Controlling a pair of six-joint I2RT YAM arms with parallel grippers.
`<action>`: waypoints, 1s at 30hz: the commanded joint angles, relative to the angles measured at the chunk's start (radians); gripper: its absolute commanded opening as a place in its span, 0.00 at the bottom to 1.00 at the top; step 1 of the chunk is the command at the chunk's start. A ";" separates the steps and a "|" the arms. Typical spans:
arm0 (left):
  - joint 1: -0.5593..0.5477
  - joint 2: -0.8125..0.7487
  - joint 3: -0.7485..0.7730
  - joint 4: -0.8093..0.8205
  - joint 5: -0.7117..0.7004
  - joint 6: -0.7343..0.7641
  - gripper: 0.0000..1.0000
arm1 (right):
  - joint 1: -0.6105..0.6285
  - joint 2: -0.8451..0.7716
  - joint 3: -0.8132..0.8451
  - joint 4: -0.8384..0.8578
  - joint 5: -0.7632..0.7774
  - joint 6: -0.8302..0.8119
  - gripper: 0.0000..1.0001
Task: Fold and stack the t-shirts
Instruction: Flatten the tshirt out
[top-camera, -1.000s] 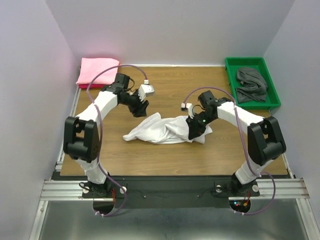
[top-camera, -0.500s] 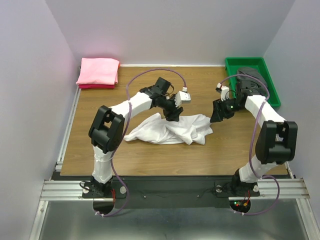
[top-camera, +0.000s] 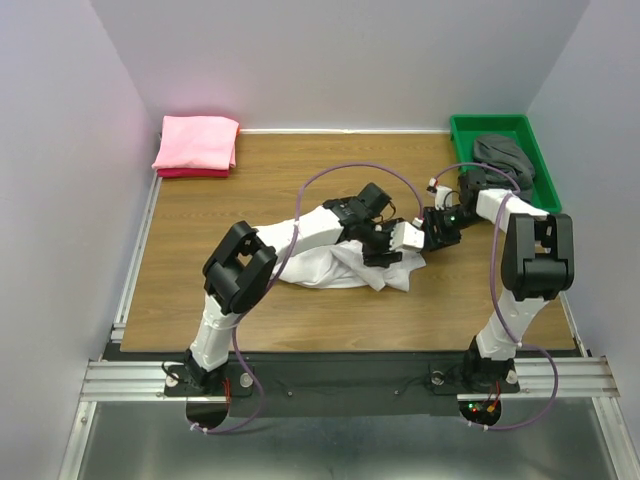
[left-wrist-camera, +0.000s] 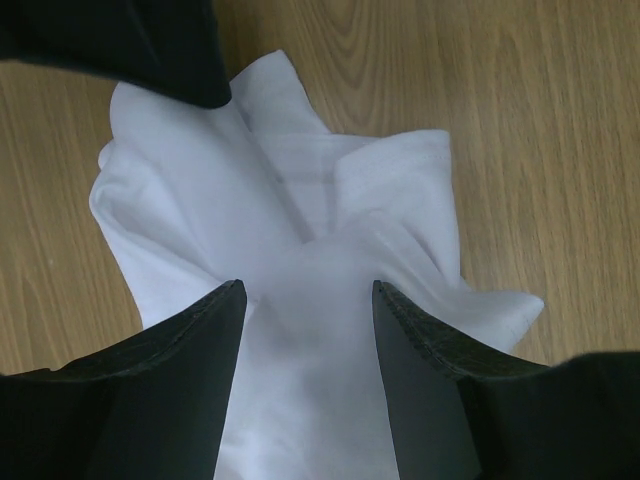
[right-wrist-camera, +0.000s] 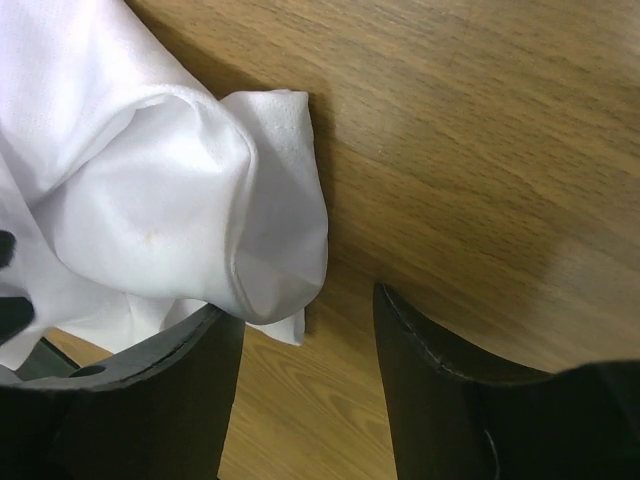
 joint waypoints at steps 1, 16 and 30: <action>-0.025 0.027 0.078 0.012 -0.038 0.081 0.65 | 0.002 0.004 0.043 0.053 -0.027 0.030 0.59; 0.009 -0.025 0.089 -0.235 -0.029 0.165 0.00 | 0.002 -0.016 0.020 0.050 -0.051 -0.002 0.13; 0.308 -0.422 -0.191 -0.169 -0.034 0.052 0.00 | -0.001 -0.103 0.030 0.039 -0.074 0.019 0.01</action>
